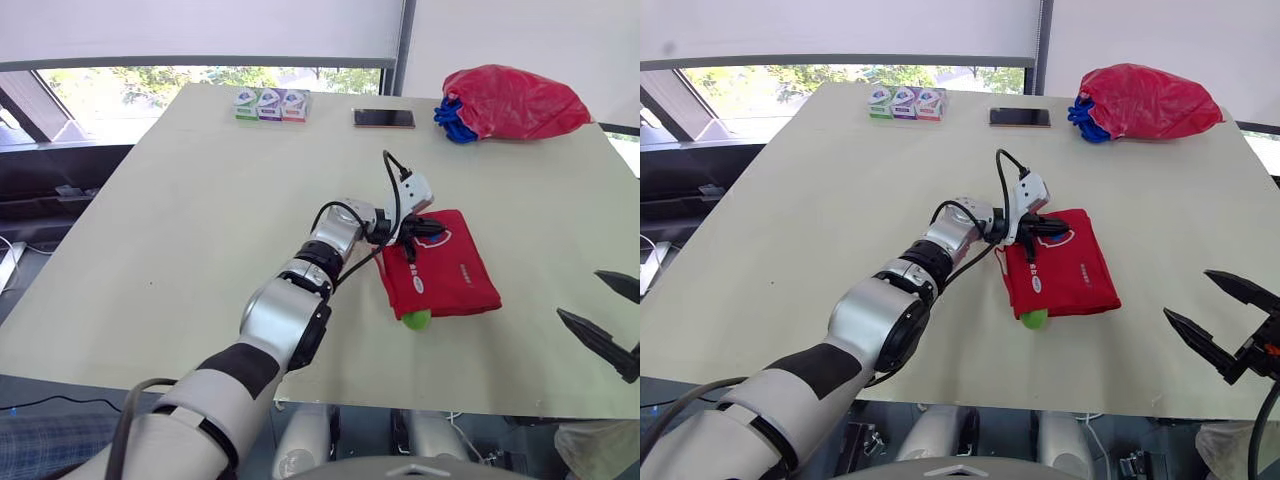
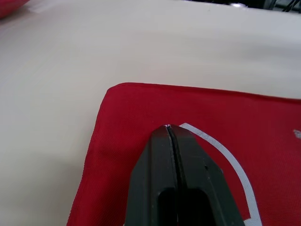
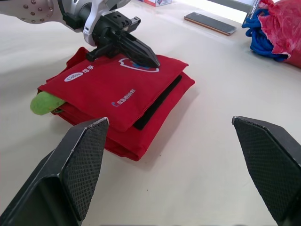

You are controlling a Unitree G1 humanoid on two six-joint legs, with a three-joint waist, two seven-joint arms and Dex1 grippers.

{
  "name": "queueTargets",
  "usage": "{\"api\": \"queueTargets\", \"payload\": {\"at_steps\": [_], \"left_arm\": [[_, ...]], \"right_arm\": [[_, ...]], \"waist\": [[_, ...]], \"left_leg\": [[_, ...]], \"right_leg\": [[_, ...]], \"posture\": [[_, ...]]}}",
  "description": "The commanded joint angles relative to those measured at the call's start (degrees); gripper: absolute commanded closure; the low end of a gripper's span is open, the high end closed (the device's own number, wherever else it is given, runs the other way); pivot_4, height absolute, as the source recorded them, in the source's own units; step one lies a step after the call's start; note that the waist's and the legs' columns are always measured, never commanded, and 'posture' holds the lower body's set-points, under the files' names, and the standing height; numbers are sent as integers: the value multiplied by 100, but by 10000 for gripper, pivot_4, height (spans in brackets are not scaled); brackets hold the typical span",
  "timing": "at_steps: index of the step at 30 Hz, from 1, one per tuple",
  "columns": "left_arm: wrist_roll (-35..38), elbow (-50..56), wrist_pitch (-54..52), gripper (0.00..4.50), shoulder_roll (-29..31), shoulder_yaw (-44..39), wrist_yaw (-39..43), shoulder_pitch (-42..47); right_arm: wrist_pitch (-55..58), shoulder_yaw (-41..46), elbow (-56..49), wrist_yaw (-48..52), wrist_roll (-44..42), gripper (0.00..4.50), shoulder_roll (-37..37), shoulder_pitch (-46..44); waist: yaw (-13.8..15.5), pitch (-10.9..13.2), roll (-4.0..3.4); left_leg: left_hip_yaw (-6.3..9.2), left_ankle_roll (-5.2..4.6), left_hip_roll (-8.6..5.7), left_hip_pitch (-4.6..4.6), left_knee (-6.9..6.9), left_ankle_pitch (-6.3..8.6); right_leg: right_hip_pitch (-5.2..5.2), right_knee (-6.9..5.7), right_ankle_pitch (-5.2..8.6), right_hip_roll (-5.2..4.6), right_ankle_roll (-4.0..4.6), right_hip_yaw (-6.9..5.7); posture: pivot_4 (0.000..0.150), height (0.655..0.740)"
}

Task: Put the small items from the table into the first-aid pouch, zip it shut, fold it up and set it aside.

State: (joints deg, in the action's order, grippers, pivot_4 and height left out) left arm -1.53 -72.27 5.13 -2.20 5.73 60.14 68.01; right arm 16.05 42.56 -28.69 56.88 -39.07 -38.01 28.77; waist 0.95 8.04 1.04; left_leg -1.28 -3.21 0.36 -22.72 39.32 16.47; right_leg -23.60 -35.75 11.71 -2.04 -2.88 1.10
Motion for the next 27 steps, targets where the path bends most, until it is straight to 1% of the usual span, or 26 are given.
{"api": "queueTargets", "payload": {"at_steps": [1,5,8,9,11,12,13,14,15,16,17,18,19,22,24,27], "left_arm": [[396,243,28,44556,127,-347,558,139],[885,725,-270,44556,570,-722,1396,188],[1050,1359,-533,44556,1076,-711,2032,2],[1112,1638,-664,42278,1259,-682,2233,-103],[1280,2388,-1100,36236,1712,-599,2723,-424],[1341,2840,-1281,31798,1979,-528,2958,-649],[1586,3527,-1636,27439,2390,-395,3121,-989],[1763,4029,-1906,23241,2661,-306,3204,-1231],[1911,4442,-2156,18129,2856,-259,3229,-1418],[2175,5000,-2430,11330,3210,-210,3236,-1689],[2356,5413,-2613,7409,3482,-201,3236,-1889],[2492,5766,-2755,2283,3712,-214,3236,-2059],[2620,6056,-2905,409,3914,-252,3236,-2188],[2873,6656,-3186,409,4351,-366,3226,-2447],[3068,7013,-3400,409,4565,-448,3168,-2570],[3284,7370,-3644,409,4783,-512,3043,-2668]], "right_arm": [[-63,20,-42,-45,-40,0,-33,-54],[-39,-60,101,-78,55,0,-90,-161],[259,-255,285,-309,414,0,-298,-136],[382,-330,348,-332,449,0,-375,-150],[637,-460,444,-388,313,0,-460,-308],[761,-532,478,-418,250,0,-505,-406],[967,-639,474,-464,124,0,-557,-555],[1112,-706,475,-485,46,0,-596,-658],[1243,-748,470,-498,-29,0,-619,-746],[1496,-847,469,-572,-200,0,-648,-934],[1697,-941,482,-637,-343,0,-666,-1116],[1896,-1045,514,-705,-452,0,-685,-1307],[2151,-1167,570,-785,-601,0,-707,-1525],[2683,-1583,824,-887,-853,0,-724,-2170],[2937,-2012,1168,-979,-694,0,-759,-2678],[3194,-2720,1665,-764,-369,0,-958,-3215]], "waist": [[-5,1,1],[-34,5,-1],[-39,7,-4],[-40,6,-5],[-52,5,-6],[-61,6,-9],[-77,6,-12],[-151,10,-20],[-150,13,-22],[-134,16,-19],[-139,19,-19],[-115,19,-19],[-97,20,-18],[-74,20,-20],[-50,21,-22],[-2,23,-24]], "left_leg": [[0,0,0,-1,0,0],[-1,0,4,-1,-1,0],[-4,0,5,3,-1,0],[-4,0,5,3,-1,0],[-6,1,5,4,-1,0],[-6,1,7,6,-2,0],[-7,1,8,6,-3,0],[-8,1,10,8,-4,-1],[-11,2,17,10,-6,-1],[-3,3,18,8,-4,-1],[-1,3,19,6,-1,-2],[-2,3,20,6,1,-2],[-1,3,18,6,2,-2],[-4,3,17,7,4,-2],[-4,3,15,8,4,-2],[-5,2,13,6,4,-2]], "right_leg": [[-1,0,0,0,0,0],[-3,-2,-1,2,1,0],[-4,-8,1,3,4,3],[-3,-8,4,2,10,3],[-3,-9,9,2,18,7],[-3,-9,9,3,18,8],[-3,-10,9,2,20,9],[-4,-11,9,2,19,11],[-4,-14,8,1,20,17],[-3,-14,7,-1,18,8],[-3,-14,7,-1,19,2],[-3,-14,9,-5,22,3],[-1,-14,10,-9,24,0],[0,-12,11,-11,25,1],[-1,-12,11,-9,25,0],[-1,-12,12,-5,24,-1]], "posture": [[1500,7400],[1500,7400],[1500,7400],[1500,7400],[1500,7400],[1500,7400],[1500,7400],[1500,7400],[1500,7400],[1500,7400],[1500,7400],[1500,7400],[1500,7400],[1500,7400],[1500,7400],[1500,7400]]}}
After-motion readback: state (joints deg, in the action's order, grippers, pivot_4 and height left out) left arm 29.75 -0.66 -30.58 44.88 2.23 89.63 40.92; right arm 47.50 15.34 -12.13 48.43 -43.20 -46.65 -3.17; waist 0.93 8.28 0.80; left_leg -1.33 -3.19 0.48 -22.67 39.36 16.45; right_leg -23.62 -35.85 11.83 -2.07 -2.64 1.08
